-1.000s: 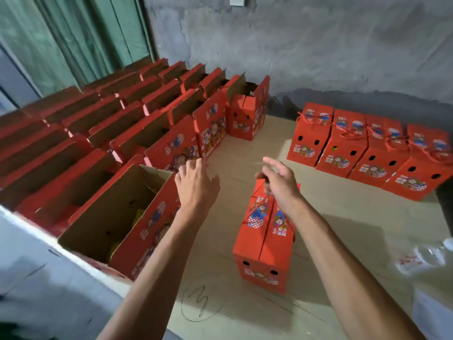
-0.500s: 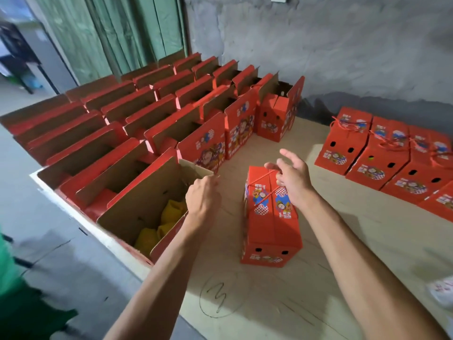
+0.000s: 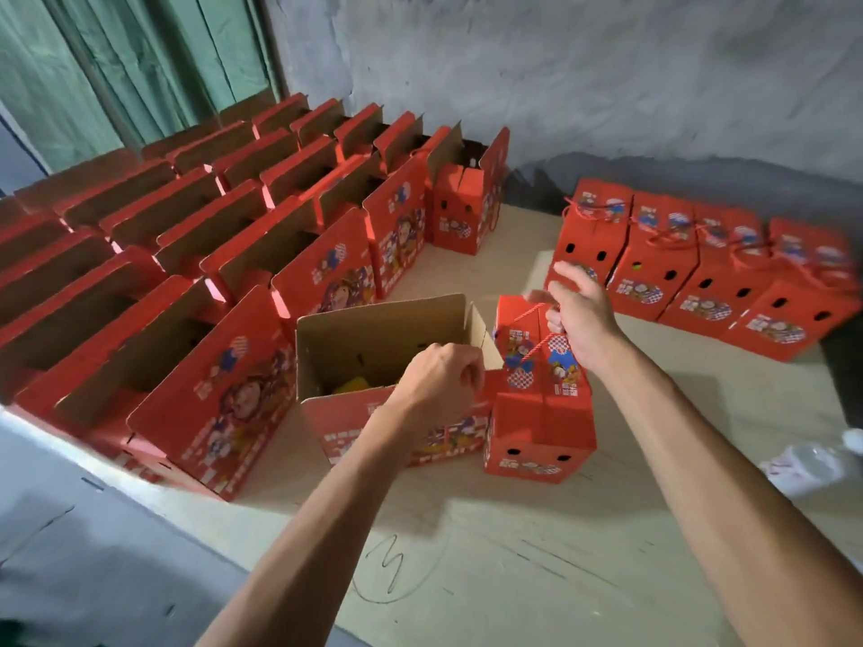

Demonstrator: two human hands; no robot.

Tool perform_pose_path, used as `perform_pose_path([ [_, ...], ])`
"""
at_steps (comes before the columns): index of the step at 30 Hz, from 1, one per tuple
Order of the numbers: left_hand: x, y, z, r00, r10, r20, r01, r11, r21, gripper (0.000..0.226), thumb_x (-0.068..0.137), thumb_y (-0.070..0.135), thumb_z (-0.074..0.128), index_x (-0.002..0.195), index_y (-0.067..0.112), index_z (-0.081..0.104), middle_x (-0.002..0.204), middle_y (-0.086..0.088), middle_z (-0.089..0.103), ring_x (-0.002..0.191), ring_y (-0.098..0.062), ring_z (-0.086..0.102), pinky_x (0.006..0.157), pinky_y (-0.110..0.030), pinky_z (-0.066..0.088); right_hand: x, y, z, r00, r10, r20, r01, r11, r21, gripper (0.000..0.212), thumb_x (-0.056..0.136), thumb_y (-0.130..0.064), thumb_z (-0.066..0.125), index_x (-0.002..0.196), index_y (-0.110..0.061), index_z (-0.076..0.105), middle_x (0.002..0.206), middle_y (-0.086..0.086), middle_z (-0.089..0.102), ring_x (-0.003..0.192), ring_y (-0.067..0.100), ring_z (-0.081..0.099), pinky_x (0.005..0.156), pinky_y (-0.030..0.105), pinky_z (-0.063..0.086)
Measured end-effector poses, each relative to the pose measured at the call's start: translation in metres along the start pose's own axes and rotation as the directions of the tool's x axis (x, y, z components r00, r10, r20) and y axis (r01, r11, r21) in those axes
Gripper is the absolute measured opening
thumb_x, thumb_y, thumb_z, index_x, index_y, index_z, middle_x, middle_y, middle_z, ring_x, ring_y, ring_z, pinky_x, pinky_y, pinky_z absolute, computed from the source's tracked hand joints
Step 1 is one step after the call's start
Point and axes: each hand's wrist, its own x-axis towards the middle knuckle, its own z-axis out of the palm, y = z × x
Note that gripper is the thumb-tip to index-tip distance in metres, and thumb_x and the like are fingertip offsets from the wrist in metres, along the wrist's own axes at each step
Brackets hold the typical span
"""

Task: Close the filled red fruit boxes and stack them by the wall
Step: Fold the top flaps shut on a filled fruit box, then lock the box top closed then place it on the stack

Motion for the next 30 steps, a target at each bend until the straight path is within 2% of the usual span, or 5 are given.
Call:
perform_pose_path([
  [8,0.023,0.031,0.019,0.920,0.216,0.327,-0.167,0.971,-0.172,0.025,0.077,-0.005,0.065,0.083,0.017,0.075,0.083,0.007,0.074,0.078,-0.005,0.068,0.070,-0.017,0.052,0.018,-0.010,-0.052,0.999,-0.008,-0.040,0.004,0.993,-0.121,0.045,0.107,-0.008,0.046,0.149,-0.025,0.045,0.086,0.013,0.079,0.060,0.021,0.040,0.050,0.028,0.028],
  [13,0.076,0.055,0.026,0.969,0.221,0.114,-0.172,0.926,-0.336,0.014,0.086,0.012,0.077,0.099,0.011,0.072,0.094,0.000,0.075,0.085,-0.016,0.070,0.076,-0.030,0.056,0.035,-0.015,-0.066,0.998,-0.044,-0.053,0.034,0.985,-0.171,0.048,0.106,-0.006,0.044,0.151,-0.024,0.045,0.085,0.008,0.079,0.058,0.016,0.056,0.047,0.023,0.033],
  [20,0.164,0.063,0.042,0.965,0.135,0.225,-0.148,0.988,0.045,0.086,0.073,0.065,0.082,0.142,0.024,0.049,0.138,0.001,0.062,0.121,-0.022,0.061,0.094,-0.038,0.051,0.088,-0.043,-0.058,0.987,-0.159,-0.004,0.156,0.973,-0.170,0.051,0.105,-0.006,0.042,0.151,-0.027,0.046,0.087,0.011,0.079,0.049,0.007,0.053,0.046,0.021,0.035],
  [25,0.222,0.052,0.059,0.971,0.069,0.229,-0.091,0.992,0.089,0.106,0.066,0.065,0.085,0.148,0.019,0.036,0.144,-0.005,0.049,0.131,-0.030,0.047,0.102,-0.048,0.047,0.150,-0.064,-0.029,0.980,-0.190,0.065,0.199,0.957,-0.210,0.050,0.106,-0.009,0.044,0.153,-0.026,0.042,0.088,0.009,0.080,0.064,0.028,0.050,0.051,0.028,0.035],
  [30,0.287,0.024,0.064,0.986,-0.019,0.167,0.002,0.994,0.106,0.114,0.069,0.060,0.086,0.153,0.014,0.024,0.152,-0.008,0.037,0.139,-0.033,0.034,0.112,-0.048,0.037,0.220,-0.069,-0.005,0.980,-0.184,0.081,0.198,0.952,-0.232,0.051,0.106,-0.008,0.044,0.153,-0.027,0.042,0.090,0.005,0.080,0.053,0.016,0.045,0.054,0.031,0.036],
])
